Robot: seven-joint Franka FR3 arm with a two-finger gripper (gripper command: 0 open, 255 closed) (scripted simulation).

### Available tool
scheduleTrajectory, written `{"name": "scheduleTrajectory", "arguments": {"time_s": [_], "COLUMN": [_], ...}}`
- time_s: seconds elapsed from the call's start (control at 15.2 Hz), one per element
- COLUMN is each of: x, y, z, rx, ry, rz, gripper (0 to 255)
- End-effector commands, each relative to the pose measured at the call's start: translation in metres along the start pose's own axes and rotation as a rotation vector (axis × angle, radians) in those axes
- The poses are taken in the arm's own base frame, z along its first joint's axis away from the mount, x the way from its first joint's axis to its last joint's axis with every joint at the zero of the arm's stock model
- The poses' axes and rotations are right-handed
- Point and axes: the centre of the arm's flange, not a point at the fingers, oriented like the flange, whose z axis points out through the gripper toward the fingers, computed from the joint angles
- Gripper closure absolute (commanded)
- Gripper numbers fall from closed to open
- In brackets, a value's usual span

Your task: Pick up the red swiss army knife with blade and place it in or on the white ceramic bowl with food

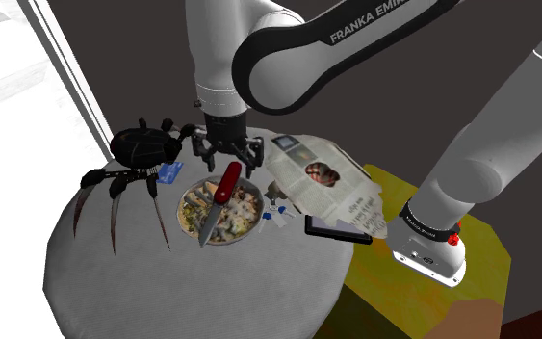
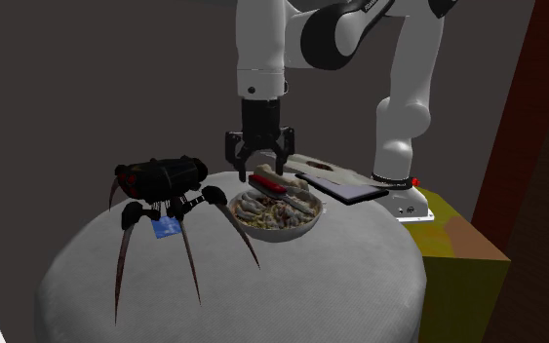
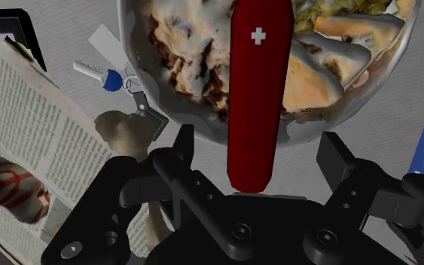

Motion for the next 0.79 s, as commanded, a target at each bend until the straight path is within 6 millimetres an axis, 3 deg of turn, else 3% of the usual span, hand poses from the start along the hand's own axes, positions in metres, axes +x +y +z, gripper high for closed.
{"name": "scheduleTrajectory", "arguments": {"time_s": [0.0, 0.13, 0.4, 0.73], "x": [0.000, 0.000, 0.000, 0.000], "y": [0.000, 0.000, 0.000, 0.000], "z": [0.000, 0.000, -0.050, -0.050], "rx": [0.000, 0.000, 0.000, 0.000], "ry": [0.000, 0.000, 0.000, 0.000], "rz": [0.000, 0.000, 0.000, 0.000], "gripper": [0, 0, 0, 0]}}
